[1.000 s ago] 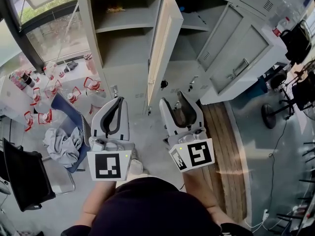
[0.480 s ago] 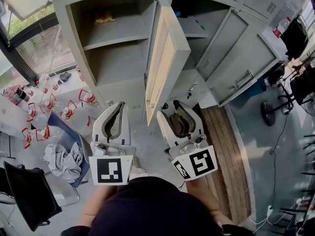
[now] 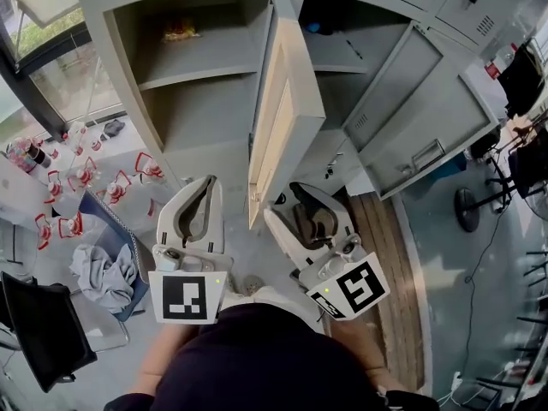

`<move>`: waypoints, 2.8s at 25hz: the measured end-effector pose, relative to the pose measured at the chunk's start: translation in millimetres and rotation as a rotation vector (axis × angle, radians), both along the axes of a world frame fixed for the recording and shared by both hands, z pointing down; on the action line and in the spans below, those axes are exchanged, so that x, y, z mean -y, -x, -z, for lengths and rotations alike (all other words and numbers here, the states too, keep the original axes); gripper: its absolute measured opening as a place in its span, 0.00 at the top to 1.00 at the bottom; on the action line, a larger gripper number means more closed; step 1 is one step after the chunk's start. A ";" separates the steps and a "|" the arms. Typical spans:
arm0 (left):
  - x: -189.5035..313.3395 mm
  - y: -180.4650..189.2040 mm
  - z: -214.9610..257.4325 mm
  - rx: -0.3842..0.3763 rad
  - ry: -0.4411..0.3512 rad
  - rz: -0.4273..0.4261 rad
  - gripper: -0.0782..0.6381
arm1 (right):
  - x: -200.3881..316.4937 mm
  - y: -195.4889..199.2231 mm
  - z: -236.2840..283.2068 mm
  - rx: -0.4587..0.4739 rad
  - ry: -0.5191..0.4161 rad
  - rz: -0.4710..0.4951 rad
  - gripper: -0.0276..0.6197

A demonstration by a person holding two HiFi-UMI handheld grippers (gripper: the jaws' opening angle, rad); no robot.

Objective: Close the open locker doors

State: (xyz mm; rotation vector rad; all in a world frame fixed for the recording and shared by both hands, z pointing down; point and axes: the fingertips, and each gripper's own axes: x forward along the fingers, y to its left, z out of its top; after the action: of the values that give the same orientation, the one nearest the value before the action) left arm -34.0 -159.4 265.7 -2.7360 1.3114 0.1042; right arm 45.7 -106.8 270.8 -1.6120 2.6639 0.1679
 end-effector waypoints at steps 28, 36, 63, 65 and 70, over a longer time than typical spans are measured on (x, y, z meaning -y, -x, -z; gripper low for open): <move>-12.4 14.4 0.2 0.034 0.004 0.213 0.89 | 16.5 13.8 -11.7 0.053 0.103 0.400 0.73; -10.9 29.4 -2.2 0.039 0.005 0.231 0.89 | 20.7 29.2 -11.7 0.049 0.097 0.399 0.75; 33.8 109.6 -7.3 0.037 -0.016 0.256 0.89 | 82.5 120.8 -10.8 0.038 0.053 0.241 0.79; 39.3 113.7 -8.1 0.030 -0.016 0.246 0.89 | 87.5 126.5 -10.6 0.038 0.051 0.227 0.79; 52.6 116.1 -10.8 0.023 -0.019 0.214 0.89 | 100.0 134.7 -10.4 0.037 0.043 0.193 0.79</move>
State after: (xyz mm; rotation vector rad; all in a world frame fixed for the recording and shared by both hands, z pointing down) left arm -150.2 -212.0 276.5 -2.5534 1.5767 0.0662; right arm -89.0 -206.7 281.3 -1.3432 2.7913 0.0770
